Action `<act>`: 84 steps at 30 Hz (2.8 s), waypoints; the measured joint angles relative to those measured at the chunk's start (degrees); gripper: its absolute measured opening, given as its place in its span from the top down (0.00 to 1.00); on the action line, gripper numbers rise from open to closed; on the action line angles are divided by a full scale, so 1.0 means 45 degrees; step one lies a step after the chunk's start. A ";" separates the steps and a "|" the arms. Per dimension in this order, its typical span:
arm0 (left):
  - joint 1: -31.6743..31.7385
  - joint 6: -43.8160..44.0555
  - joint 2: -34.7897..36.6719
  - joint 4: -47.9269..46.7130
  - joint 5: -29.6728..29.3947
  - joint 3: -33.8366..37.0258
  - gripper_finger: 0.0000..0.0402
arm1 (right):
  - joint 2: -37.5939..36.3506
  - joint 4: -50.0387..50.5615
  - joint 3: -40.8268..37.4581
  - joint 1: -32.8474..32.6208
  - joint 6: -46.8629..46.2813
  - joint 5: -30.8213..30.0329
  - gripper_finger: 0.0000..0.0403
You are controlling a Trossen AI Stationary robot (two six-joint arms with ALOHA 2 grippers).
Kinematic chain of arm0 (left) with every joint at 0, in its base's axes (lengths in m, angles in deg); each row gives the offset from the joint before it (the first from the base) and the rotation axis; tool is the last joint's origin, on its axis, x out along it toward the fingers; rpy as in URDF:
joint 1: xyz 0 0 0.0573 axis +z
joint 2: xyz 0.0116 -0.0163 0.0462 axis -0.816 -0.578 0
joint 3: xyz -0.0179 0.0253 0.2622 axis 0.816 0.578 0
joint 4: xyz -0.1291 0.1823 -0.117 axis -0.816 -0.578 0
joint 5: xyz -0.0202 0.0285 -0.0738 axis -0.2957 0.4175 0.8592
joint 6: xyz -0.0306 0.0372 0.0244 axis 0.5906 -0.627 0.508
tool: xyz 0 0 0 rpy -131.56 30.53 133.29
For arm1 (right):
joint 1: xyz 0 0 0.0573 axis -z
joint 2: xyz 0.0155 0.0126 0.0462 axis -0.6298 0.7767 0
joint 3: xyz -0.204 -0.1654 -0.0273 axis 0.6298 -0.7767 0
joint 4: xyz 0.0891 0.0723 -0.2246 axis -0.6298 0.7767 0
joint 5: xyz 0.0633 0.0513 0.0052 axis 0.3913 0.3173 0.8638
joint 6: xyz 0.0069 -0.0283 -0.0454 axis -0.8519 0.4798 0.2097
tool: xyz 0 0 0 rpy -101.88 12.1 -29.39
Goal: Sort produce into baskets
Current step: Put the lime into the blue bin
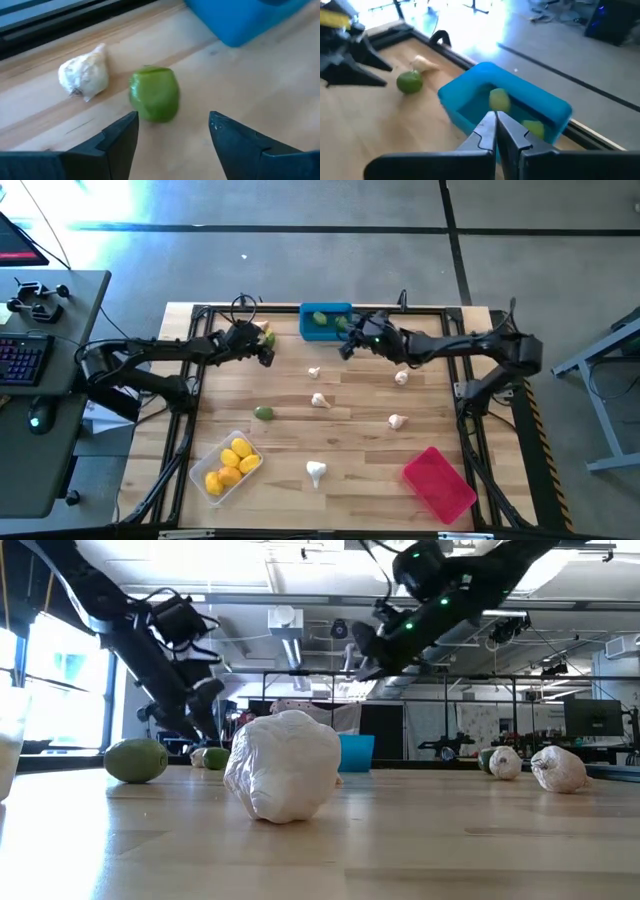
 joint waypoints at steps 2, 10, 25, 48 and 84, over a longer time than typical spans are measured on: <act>0.0010 0.0252 -0.0396 0.0330 -0.0414 0.0000 0.42 | -0.0263 0.0021 -0.0415 -0.0167 -0.0243 -0.0848 1.00; 0.0355 0.0271 -0.1460 0.1615 -0.0483 0.0000 0.41 | -0.0223 0.0397 -0.0947 -0.0315 -0.0735 -0.1765 1.00; 0.0671 -0.0074 -0.2881 0.2987 0.0517 0.0000 0.50 | -0.0219 0.0567 -0.0955 -0.0213 -0.0465 -0.1843 1.00; 0.0993 -0.1455 -0.2130 0.1378 0.3094 -0.2291 0.74 | -0.0219 0.1010 -0.0941 -0.0131 -0.0296 -0.1804 1.00; 0.0627 -0.4858 -0.7293 -0.2024 0.3996 -0.9112 0.54 | -0.0219 0.1916 -0.0941 -0.0131 -0.0627 -0.1814 1.00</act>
